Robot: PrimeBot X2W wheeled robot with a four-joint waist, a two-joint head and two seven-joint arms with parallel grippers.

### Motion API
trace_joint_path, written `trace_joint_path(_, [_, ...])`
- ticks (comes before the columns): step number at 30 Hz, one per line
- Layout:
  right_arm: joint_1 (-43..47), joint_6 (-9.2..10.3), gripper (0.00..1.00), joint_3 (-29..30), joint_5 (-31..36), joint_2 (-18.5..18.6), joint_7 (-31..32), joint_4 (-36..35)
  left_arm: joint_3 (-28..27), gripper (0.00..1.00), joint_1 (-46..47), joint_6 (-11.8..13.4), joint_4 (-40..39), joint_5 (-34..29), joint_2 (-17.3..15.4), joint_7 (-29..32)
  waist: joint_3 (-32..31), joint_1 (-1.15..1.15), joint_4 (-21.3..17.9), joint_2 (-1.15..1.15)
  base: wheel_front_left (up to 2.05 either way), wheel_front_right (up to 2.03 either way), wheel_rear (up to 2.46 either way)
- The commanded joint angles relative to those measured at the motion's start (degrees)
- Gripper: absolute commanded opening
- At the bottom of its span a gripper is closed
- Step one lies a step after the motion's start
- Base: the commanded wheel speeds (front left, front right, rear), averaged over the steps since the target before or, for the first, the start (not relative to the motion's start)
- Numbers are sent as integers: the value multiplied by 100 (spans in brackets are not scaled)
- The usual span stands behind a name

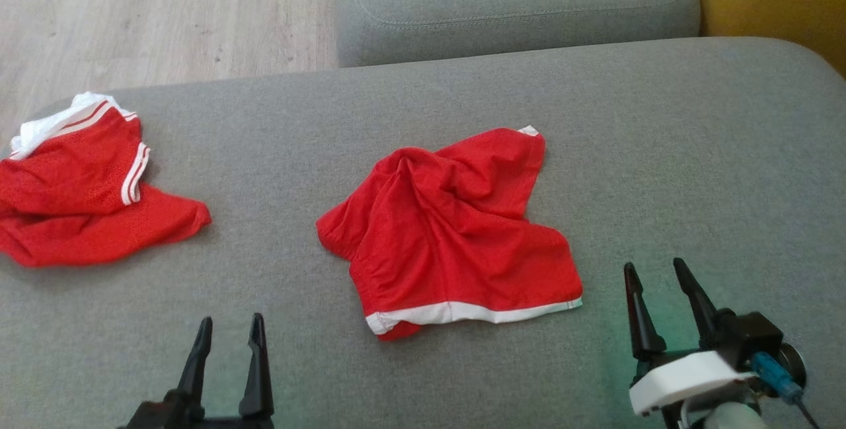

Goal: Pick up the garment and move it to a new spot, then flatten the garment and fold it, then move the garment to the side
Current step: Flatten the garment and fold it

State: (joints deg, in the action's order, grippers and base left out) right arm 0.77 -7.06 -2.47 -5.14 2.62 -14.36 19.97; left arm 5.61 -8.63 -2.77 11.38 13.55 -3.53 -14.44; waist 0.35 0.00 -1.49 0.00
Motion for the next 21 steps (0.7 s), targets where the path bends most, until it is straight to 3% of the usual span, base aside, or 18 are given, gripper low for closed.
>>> trace_joint_path(1, [-188,-43,100,-199,-78,26,-63,-224,-183,100,220,-54,-250,-50,41,-55,9,0,0,0,0,0,0])
trace_joint_path(7, [-411,-43,100,-552,-157,67,-63,-235,320,100,253,-316,-227,19,59,-48,103,0,2,0,0,0,0])
trace_joint_path(12, [-652,-43,100,-1109,-212,256,111,383,985,100,483,-437,306,154,21,261,227,0,57,0,0,0,0])
trace_joint_path(21, [-1208,-43,100,-1414,-204,242,291,1388,1900,100,1091,-469,840,788,-106,435,494,0,81,0,0,0,0])
